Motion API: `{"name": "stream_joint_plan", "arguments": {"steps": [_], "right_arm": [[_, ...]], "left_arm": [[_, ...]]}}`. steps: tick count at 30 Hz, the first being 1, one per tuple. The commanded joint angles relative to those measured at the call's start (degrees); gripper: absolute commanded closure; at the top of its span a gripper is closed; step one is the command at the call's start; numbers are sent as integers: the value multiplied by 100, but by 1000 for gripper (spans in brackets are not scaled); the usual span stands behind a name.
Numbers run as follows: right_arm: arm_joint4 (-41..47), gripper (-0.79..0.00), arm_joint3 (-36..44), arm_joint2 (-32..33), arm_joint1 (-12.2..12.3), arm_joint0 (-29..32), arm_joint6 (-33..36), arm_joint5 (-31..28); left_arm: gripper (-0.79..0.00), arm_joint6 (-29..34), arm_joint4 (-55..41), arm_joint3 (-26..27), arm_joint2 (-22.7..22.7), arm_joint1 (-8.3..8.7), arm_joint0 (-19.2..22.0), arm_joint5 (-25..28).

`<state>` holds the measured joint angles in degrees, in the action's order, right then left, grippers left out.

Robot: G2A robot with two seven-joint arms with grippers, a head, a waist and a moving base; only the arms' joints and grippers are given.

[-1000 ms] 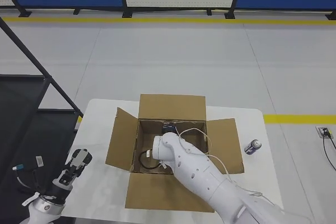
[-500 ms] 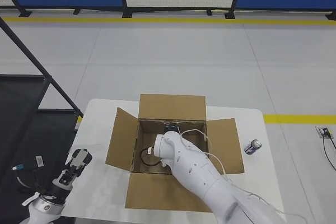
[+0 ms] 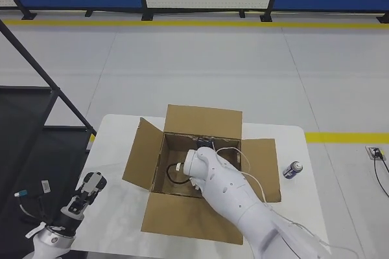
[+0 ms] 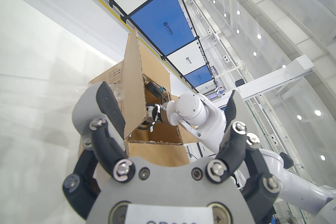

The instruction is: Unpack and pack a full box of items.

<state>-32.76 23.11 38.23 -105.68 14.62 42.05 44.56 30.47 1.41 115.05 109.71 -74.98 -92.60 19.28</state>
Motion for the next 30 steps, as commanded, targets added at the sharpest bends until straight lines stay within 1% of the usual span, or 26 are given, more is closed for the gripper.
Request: {"name": "stream_joint_plan", "arguments": {"steps": [1,4,6,8,11,15,19,21,25,30], "right_arm": [[-6,0,115,75,53,40,-44,-74],[-102,0,408,183,167,146,-82,-73],[-202,0,740,269,269,274,-82,-38],[-355,0,1169,401,403,442,-129,160],[-715,0,2091,626,658,851,-52,446],[-1501,0,3708,1030,1100,1641,412,613],[-2445,0,5416,1549,1520,2564,1044,488],[-2778,0,6231,1842,1667,3034,1158,361],[-3053,0,7515,2396,1844,3848,1042,37],[-2892,0,9119,3256,1996,4991,676,-467]], "left_arm": [[-785,0,0,0,0,0,0,0],[-785,0,0,0,0,0,0,0],[-785,0,0,0,0,0,0,0],[-785,0,0,0,0,0,0,0],[-785,0,0,0,0,0,0,0],[-785,0,0,0,0,0,0,0],[-785,0,0,0,0,0,0,0],[-785,0,0,0,0,0,0,0],[-785,0,0,0,0,0,0,0],[-785,0,0,0,0,0,0,0]]}}
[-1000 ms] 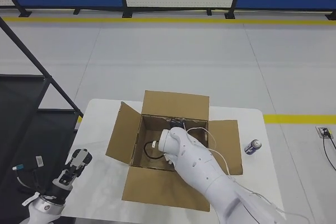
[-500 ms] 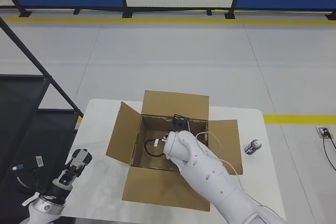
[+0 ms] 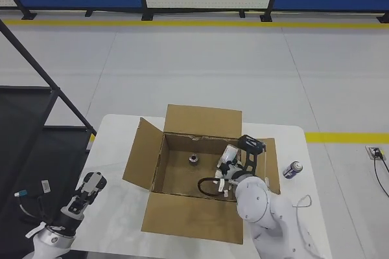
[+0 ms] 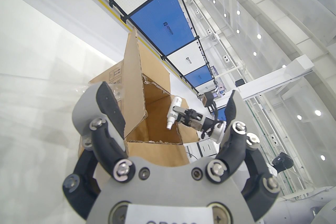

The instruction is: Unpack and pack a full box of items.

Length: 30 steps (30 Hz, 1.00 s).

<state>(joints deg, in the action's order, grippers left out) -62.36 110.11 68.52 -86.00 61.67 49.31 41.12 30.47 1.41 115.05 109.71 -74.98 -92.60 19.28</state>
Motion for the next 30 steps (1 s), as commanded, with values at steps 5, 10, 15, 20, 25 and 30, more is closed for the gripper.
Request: {"name": "stream_joint_plan", "arguments": {"steps": [5,10,15,20,25,30], "right_arm": [[580,0,1817,1312,136,1588,-392,-556],[1658,0,2453,2511,131,2821,-1154,-678],[2135,0,2314,3360,172,3470,-875,-755],[2058,0,1326,3637,254,3083,-479,-631],[1294,0,62,3367,402,1996,222,-828],[718,0,-897,3093,480,1056,563,-559]], "left_arm": [[-785,0,0,0,0,0,0,0],[-785,0,0,0,0,0,0,0],[-785,0,0,0,0,0,0,0],[-785,0,0,0,0,0,0,0],[-785,0,0,0,0,0,0,0],[-785,0,0,0,0,0,0,0]]}}
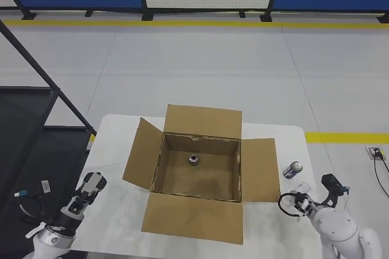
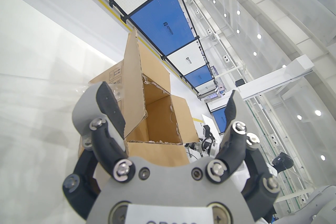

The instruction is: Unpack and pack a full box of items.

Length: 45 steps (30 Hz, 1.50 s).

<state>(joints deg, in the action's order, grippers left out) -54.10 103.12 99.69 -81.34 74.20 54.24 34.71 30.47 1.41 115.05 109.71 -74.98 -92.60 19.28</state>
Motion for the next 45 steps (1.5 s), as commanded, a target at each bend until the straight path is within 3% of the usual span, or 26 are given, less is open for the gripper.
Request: {"name": "stream_joint_plan", "arguments": {"steps": [1,9,15,18,25,27,28,36,39,40,42,45], "right_arm": [[-219,0,-348,-76,26,-329,135,142],[-620,-6,-1204,-189,140,-1048,941,100],[-744,-234,-1608,-215,186,-1249,1069,200],[-800,-265,-1690,-258,199,-1297,1092,290],[-696,-505,-1715,-315,215,-1271,1034,340],[-656,-610,-1686,-332,219,-1256,1003,356],[-642,-603,-1670,-343,220,-1249,991,365],[-634,-653,-1339,-435,234,-1186,894,601],[-565,-613,-1079,-425,225,-1135,692,803],[-498,-625,-903,-413,215,-1078,553,873],[-282,-785,-432,-384,193,-890,239,895],[-155,-779,435,-429,156,-543,-289,1040]], "left_arm": [[-785,0,0,0,0,0,0,0],[-785,0,0,0,0,0,0,0],[-785,0,0,0,0,0,0,0],[-785,0,0,0,0,0,0,0],[-785,0,0,0,0,0,0,0],[-785,0,0,0,0,0,0,0],[-785,0,0,0,0,0,0,0],[-785,0,0,0,0,0,0,0],[-785,0,0,0,0,0,0,0],[-785,0,0,0,0,0,0,0],[-785,0,0,0,0,0,0,0],[-785,0,0,0,0,0,0,0]]}}
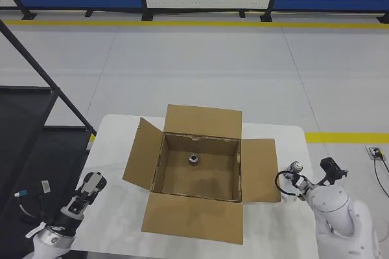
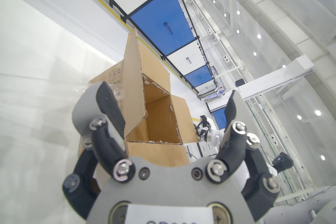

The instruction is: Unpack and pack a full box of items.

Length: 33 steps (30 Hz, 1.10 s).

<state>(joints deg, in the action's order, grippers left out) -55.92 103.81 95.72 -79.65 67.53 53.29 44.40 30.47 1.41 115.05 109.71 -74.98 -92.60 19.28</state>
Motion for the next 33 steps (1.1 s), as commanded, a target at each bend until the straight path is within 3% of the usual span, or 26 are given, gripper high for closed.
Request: {"name": "stream_joint_plan", "arguments": {"steps": [1,4,8,14,18,23,28,33], "right_arm": [[28,-785,687,-94,-27,236,-369,132],[-124,-785,1538,-454,-58,538,-803,160],[-532,-785,2138,-1190,-56,598,-877,-300],[-1348,-785,1804,-2611,-78,-361,-128,-1281],[-1763,-785,869,-3657,-228,-1497,470,-1409],[-1630,-785,-953,-4752,-572,-2974,1123,-1486],[-943,-785,-2890,-5565,-1051,-4008,1097,-1450],[-268,-785,-4403,-5960,-1519,-4523,709,-1177]], "left_arm": [[-785,0,0,0,0,0,0,0],[-785,0,0,0,0,0,0,0],[-785,0,0,0,0,0,0,0],[-785,-163,-183,31,79,10,-74,29],[-785,-348,-401,36,242,16,-199,137],[-785,-541,-647,-25,493,24,-376,226],[-785,-578,-886,-116,690,40,-488,288],[-785,-576,-896,-120,700,41,-494,293]]}}
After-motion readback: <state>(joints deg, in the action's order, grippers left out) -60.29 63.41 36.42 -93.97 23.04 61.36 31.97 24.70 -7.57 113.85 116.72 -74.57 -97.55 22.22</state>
